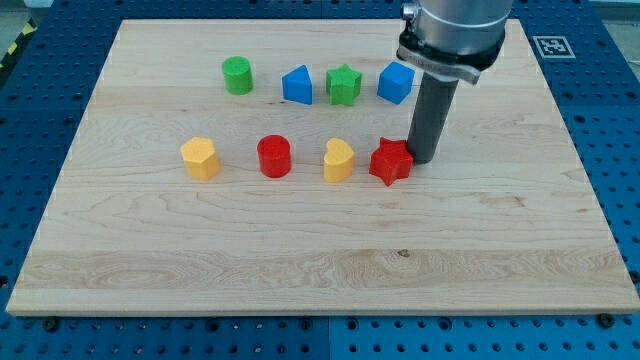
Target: Nudge the blue cube
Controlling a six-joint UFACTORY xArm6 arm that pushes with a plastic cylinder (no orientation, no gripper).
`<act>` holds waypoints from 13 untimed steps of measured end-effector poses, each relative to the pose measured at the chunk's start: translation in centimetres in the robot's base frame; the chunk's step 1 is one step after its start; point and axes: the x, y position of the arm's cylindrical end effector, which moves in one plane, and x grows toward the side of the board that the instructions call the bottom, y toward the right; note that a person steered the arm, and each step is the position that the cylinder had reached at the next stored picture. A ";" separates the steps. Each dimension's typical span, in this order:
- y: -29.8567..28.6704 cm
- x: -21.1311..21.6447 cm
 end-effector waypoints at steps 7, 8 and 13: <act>-1.8 -15.5; -2.0 -14.4; -3.9 -12.6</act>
